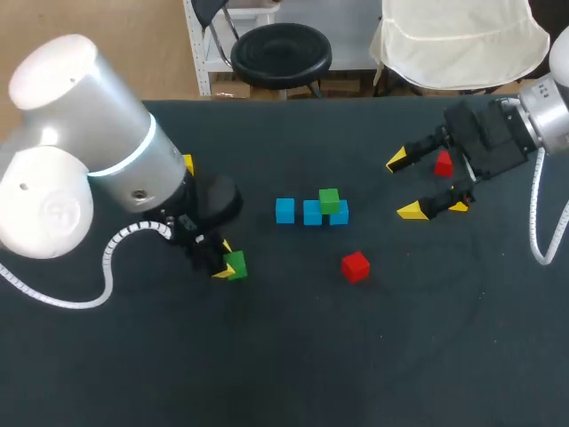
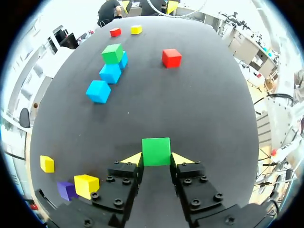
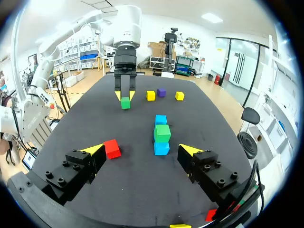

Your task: Place the blue cubes, place green cubes on the blue cubes, place the yellow cubes on the green cubes, then place the red cubes on the yellow cubes, and place purple cube on the red cubes.

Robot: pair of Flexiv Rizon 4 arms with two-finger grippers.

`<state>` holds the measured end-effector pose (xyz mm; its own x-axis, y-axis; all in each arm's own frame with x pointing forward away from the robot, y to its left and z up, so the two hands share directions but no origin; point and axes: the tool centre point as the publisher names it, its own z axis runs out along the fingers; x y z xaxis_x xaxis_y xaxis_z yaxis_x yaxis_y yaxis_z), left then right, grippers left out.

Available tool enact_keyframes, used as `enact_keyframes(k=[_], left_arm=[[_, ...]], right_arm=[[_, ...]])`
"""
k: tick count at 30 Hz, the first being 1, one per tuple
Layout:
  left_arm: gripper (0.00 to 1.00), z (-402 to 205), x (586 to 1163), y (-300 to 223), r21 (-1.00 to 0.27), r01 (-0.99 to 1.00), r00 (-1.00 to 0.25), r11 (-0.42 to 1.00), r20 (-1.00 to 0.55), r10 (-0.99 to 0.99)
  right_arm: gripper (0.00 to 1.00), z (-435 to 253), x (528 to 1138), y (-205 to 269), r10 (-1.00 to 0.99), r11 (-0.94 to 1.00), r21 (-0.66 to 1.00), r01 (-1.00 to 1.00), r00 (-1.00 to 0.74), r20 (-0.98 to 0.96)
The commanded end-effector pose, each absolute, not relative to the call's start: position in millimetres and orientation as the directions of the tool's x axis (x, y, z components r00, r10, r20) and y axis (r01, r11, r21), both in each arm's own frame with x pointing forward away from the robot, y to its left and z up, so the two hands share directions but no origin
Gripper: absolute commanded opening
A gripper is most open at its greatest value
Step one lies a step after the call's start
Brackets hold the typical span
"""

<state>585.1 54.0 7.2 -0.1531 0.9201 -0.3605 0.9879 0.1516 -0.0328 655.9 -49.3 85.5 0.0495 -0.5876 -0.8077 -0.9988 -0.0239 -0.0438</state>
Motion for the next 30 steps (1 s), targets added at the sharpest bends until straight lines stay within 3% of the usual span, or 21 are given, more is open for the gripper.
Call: enact_keyframes(k=[1, 10, 13, 14, 16, 17, 18, 30], left_arm=[[0.0, 2.5, 590.5, 45.4, -0.037, 0.99, -0.14, 0.136, -0.363, 0.921], [0.04, -8.1, 592.6, 33.5, -0.036, 0.993, -0.114, 0.109, -0.382, 0.917], [0.16, -8.6, 592.2, 28.9, -0.035, 0.996, -0.092, 0.085, -0.384, 0.919], [0.24, -8.6, 592.1, 27.9, -0.034, 0.996, -0.09, 0.083, -0.384, 0.919], [0.53, -7.5, 593.2, 27.8, -0.033, 0.996, -0.092, 0.086, -0.385, 0.919], [0.95, -6.2, 594.3, 29.0, -0.028, 0.995, -0.096, 0.092, -0.385, 0.918], [1.0, -5.0, 595.5, 30.5, -0.024, 0.994, -0.109, 0.108, -0.387, 0.916], [1.0, 1.3, 598.9, 42.0, -0.035, 0.981, -0.181, 0.191, -0.525, 0.831]], right_arm=[[1.0, 84.9, 656.3, -49.0, -0.586, -0.025, -0.044, -0.999, 0.05, -0.809], [1.0, 84.9, 656.3, -49.0, -0.586, -0.025, -0.044, -0.999, 0.05, -0.809], [1.0, 84.9, 656.3, -49.0, -0.586, -0.025, -0.044, -0.999, 0.05, -0.809], [1.0, 84.9, 656.3, -49.0, -0.586, -0.025, -0.044, -0.999, 0.05, -0.809], [1.0, 84.9, 656.3, -49.0, -0.586, -0.025, -0.044, -0.999, 0.05, -0.809], [1.0, 84.9, 656.3, -49.0, -0.586, -0.025, -0.044, -0.999, 0.05, -0.809], [1.0, 84.9, 656.3, -49.0, -0.586, -0.025, -0.044, -0.999, 0.05, -0.809], [1.0, 84.9, 656.3, -49.0, -0.586, -0.025, -0.044, -0.999, 0.05, -0.809]])
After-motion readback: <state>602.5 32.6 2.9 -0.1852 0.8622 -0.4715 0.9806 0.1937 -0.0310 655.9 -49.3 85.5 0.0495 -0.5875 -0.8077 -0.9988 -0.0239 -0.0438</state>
